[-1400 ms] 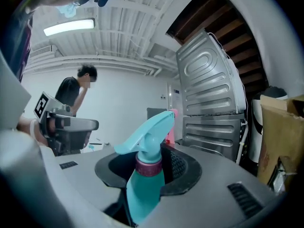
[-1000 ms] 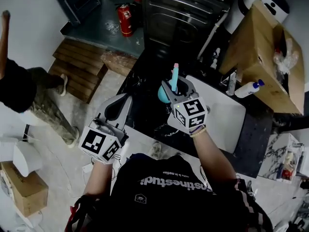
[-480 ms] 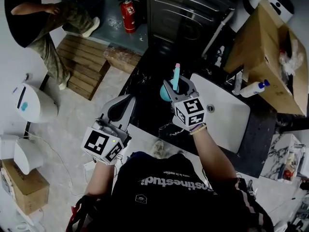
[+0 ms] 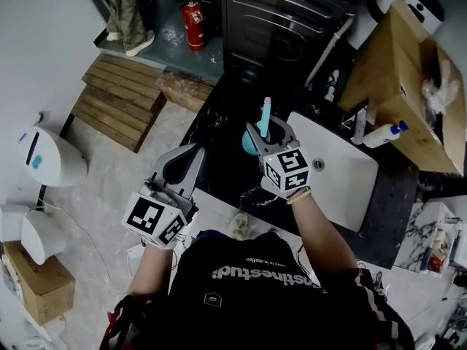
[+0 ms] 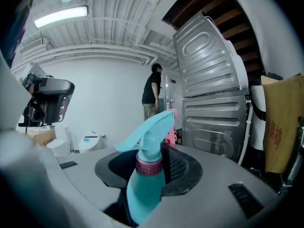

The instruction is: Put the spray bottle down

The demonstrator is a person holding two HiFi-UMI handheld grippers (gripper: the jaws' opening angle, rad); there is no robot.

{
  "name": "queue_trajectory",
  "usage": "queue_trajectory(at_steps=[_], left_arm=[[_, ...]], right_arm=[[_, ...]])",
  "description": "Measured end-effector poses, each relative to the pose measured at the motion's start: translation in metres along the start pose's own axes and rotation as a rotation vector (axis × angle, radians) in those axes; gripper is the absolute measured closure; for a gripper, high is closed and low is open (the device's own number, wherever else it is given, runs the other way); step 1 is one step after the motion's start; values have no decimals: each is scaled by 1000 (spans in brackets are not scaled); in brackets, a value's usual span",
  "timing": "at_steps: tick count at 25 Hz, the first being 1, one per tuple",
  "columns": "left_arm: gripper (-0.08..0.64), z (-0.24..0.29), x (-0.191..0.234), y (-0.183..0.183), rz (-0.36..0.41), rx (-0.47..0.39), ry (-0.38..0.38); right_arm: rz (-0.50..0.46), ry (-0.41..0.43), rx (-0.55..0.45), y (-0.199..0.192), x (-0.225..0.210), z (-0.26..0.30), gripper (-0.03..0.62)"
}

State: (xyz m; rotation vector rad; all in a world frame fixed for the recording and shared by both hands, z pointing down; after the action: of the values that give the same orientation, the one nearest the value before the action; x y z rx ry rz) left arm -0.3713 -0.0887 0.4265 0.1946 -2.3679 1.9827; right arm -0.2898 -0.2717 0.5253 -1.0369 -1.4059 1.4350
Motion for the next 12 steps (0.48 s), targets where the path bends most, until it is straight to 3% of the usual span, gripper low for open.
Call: queue_trajectory(at_steps=[12], left_arm=[[546,-4,-1,7,10,-3,-5]], right_arm=[[1,23,35,-3,6,2,354]])
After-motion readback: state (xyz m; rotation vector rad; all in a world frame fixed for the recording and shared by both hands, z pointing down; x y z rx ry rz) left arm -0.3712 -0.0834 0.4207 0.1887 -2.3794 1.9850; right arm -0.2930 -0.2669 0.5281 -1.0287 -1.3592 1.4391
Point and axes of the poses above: the fingertips, and each gripper's own axes: z forward along the fingers, x to its left, y out of its top, the point moved 4 cm from there along -z, backward along the fingers, and after that the axes turned 12 degrees about -x, right-handed, at the moved point
